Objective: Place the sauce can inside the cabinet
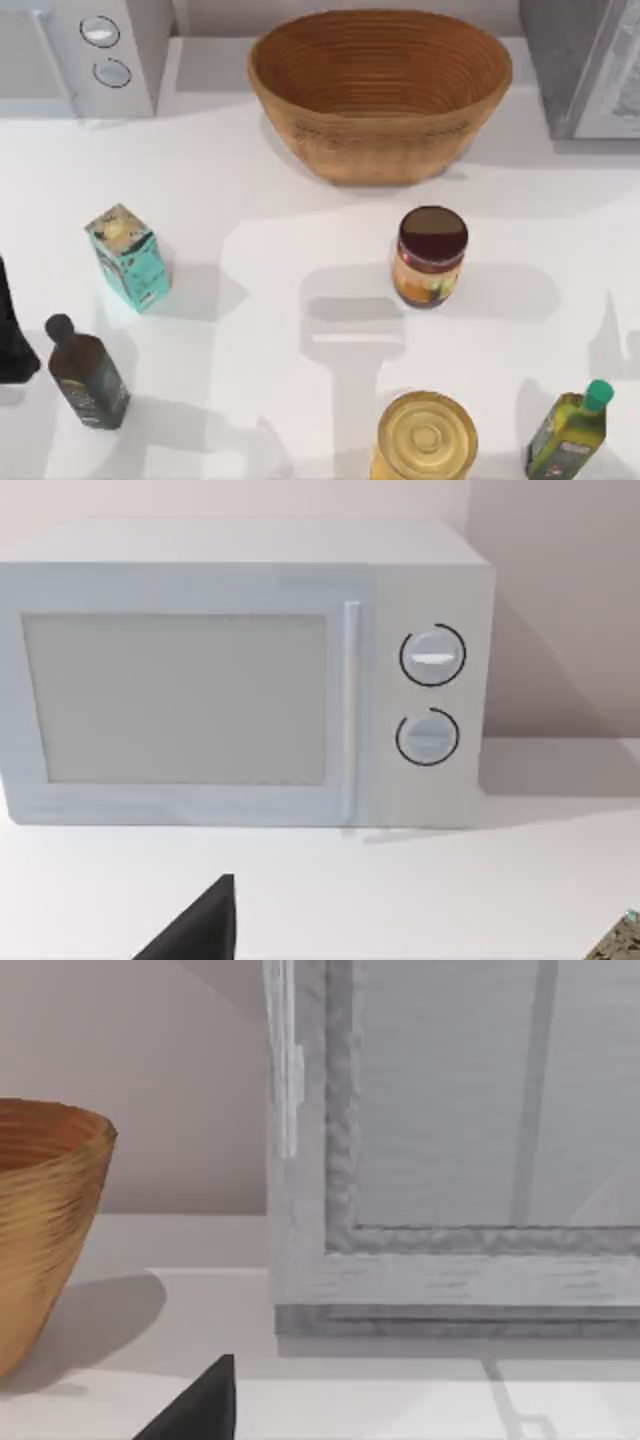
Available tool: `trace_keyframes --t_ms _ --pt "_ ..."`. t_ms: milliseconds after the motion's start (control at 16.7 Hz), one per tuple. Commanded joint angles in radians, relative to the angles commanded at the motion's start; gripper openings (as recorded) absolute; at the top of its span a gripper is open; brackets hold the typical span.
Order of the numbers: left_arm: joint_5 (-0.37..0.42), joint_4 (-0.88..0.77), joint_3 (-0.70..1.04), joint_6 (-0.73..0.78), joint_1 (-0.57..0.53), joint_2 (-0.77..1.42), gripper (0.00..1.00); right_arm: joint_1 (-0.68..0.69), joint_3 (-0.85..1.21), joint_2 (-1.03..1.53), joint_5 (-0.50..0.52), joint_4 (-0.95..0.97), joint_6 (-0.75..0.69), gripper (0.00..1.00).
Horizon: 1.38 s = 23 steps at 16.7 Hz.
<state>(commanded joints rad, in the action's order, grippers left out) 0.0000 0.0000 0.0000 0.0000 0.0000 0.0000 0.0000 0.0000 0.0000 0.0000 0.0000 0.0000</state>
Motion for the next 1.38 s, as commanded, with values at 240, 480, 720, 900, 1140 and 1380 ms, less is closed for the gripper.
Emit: trace_keyframes --t_ms 240,480,720,900,1140,1380 --pt "0.000 0.000 0.000 0.000 0.000 0.000 1.00 0.002 0.013 0.029 -0.020 0.005 -0.007 1.00" --pt "0.000 0.000 0.000 0.000 0.000 0.000 1.00 0.009 0.084 0.201 -0.129 0.034 -0.055 1.00" --pt "0.000 0.000 0.000 0.000 0.000 0.000 1.00 0.024 0.206 0.496 -0.318 0.082 -0.155 1.00" --pt "0.000 0.000 0.000 0.000 0.000 0.000 1.00 0.041 0.320 0.770 -0.496 0.127 -0.259 1.00" --pt "0.000 0.000 0.000 0.000 0.000 0.000 1.00 0.059 0.489 1.168 -0.753 0.196 -0.422 1.00" --pt "0.000 0.000 0.000 0.000 0.000 0.000 1.00 0.063 0.664 1.560 -0.999 0.271 -0.586 1.00"
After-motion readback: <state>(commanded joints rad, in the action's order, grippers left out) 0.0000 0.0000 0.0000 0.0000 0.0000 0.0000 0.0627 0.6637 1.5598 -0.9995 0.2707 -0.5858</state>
